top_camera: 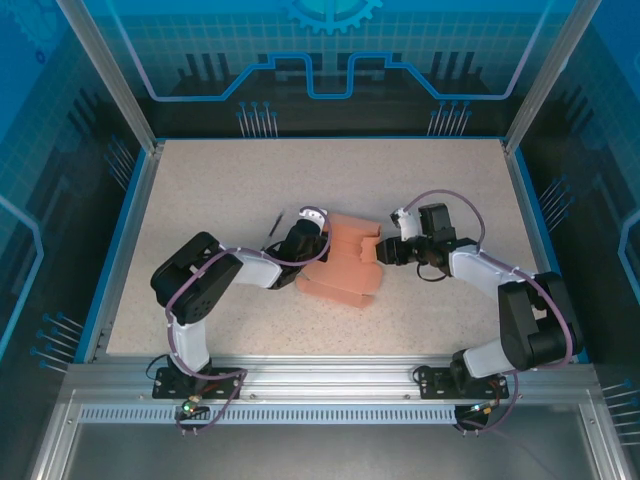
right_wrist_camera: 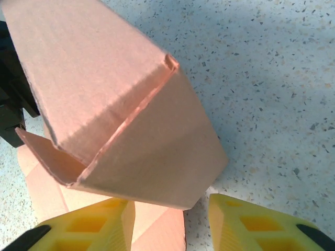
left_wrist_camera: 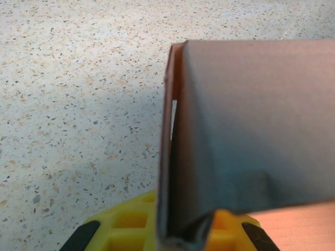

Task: Fold the paper box

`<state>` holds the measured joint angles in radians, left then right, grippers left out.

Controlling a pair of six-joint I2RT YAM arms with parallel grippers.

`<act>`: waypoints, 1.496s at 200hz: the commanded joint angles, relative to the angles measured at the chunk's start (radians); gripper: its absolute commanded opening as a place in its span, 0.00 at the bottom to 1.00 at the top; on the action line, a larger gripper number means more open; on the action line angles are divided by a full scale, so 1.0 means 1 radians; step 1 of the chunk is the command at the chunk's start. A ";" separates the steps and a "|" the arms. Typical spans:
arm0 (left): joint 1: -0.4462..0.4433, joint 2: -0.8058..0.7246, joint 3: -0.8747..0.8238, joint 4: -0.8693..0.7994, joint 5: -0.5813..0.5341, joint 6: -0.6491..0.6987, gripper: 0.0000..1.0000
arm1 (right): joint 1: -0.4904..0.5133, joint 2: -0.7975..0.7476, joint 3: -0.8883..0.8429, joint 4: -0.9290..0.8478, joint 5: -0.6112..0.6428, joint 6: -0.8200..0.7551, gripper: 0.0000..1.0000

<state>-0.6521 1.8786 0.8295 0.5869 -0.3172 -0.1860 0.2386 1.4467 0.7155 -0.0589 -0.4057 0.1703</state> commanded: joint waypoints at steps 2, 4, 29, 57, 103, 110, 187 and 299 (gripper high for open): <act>-0.008 -0.035 0.023 -0.004 0.035 -0.016 0.00 | 0.018 0.013 0.032 0.060 -0.027 -0.027 0.43; -0.009 -0.035 0.022 -0.004 0.036 -0.017 0.00 | 0.019 0.014 0.033 0.061 -0.028 -0.025 0.43; -0.009 -0.035 0.022 -0.004 0.043 -0.018 0.00 | 0.040 0.030 0.046 0.078 0.000 -0.023 0.44; -0.008 -0.036 0.022 -0.006 0.048 -0.022 0.00 | 0.066 0.046 0.067 0.079 0.064 -0.022 0.45; -0.008 -0.036 0.023 -0.006 0.053 -0.024 0.00 | 0.135 0.059 0.096 0.047 0.328 0.033 0.40; -0.009 -0.035 0.025 -0.006 0.055 -0.026 0.00 | 0.148 0.061 0.100 0.044 0.376 0.048 0.39; -0.009 -0.035 0.026 -0.011 0.057 -0.026 0.00 | 0.317 0.097 0.126 -0.012 0.889 0.207 0.31; -0.010 -0.030 0.024 -0.007 0.059 -0.035 0.00 | 0.367 0.221 0.246 -0.201 1.176 0.326 0.25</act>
<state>-0.6586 1.8744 0.8371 0.5808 -0.2687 -0.2119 0.5987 1.6321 0.9234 -0.1883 0.6319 0.4561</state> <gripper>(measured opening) 0.088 0.252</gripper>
